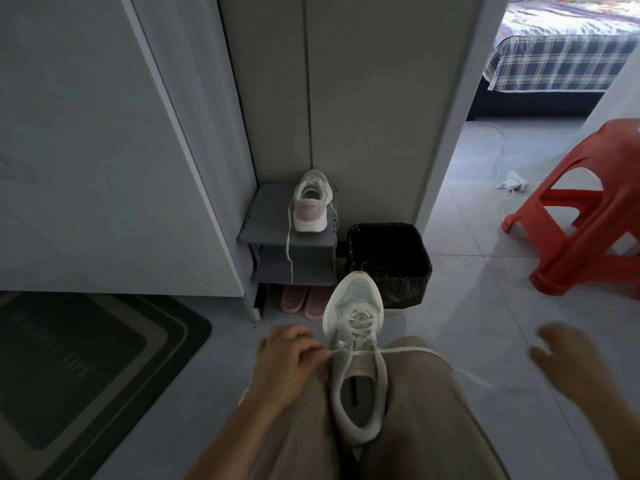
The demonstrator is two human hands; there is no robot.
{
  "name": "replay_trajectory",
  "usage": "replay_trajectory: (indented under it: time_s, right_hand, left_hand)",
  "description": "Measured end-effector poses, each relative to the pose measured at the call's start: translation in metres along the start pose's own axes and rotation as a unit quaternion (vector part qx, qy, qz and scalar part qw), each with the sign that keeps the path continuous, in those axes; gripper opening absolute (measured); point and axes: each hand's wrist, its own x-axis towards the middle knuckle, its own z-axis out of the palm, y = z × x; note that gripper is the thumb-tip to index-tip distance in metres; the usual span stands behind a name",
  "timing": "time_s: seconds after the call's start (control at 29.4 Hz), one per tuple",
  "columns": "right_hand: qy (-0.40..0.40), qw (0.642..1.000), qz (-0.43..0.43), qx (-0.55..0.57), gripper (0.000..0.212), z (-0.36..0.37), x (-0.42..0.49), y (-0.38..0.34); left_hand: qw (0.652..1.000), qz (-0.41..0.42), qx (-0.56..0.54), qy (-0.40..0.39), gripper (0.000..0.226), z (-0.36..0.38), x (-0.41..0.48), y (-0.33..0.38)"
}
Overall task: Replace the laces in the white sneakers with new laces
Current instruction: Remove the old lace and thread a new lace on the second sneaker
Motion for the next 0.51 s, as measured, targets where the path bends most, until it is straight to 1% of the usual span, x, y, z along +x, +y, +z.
replay_trajectory:
  time_s: [0.03,0.07,0.1,0.14,0.17,0.2,0.24,0.37,0.44,0.51]
  right_hand:
    - [0.046,0.994,-0.095,0.022,0.027,-0.009,-0.027,-0.055]
    - [0.039,0.981,-0.190,0.029,0.021,-0.005,-0.043,-0.084]
    - [0.015,0.961,-0.276,0.028,0.017,-0.002,-0.058,-0.111]
    - [-0.062,0.941,-0.332,0.007,0.024,0.008,-0.066,-0.128]
    - [-0.137,0.923,-0.358,-0.023,0.034,0.015,-0.072,-0.147]
    - [-0.174,0.919,-0.351,-0.037,0.037,0.021,-0.075,-0.156]
    - [-0.208,0.914,-0.342,-0.059,0.035,0.024,-0.076,-0.164]
    - [-0.236,0.914,-0.329,-0.023,0.016,0.025,-0.067,-0.169]
    - [-0.260,0.914,-0.310,0.003,0.018,0.020,-0.065,-0.167]
    - [-0.257,0.930,-0.264,0.014,0.019,0.014,-0.060,-0.159]
  left_hand:
    - [1.000,0.007,0.010,-0.008,0.036,0.000,0.001,0.005]
    - [1.000,0.010,0.017,-0.015,0.032,0.000,0.002,0.008]
    - [1.000,0.011,0.018,-0.022,0.029,0.000,0.004,0.011]
    - [0.999,0.007,0.011,-0.029,0.027,-0.001,0.005,0.014]
    - [0.999,0.004,-0.002,-0.033,0.025,-0.001,0.007,0.015]
    - [0.999,-0.002,-0.017,-0.037,0.023,-0.002,0.009,0.015]
    - [0.999,-0.007,-0.027,-0.041,0.022,-0.003,0.011,0.015]
    - [0.999,0.006,-0.021,-0.050,0.017,-0.001,0.012,0.019]
    - [0.997,0.002,-0.053,-0.064,0.013,-0.003,0.012,0.018]
    - [0.991,-0.019,-0.109,-0.080,0.012,-0.007,0.014,0.013]
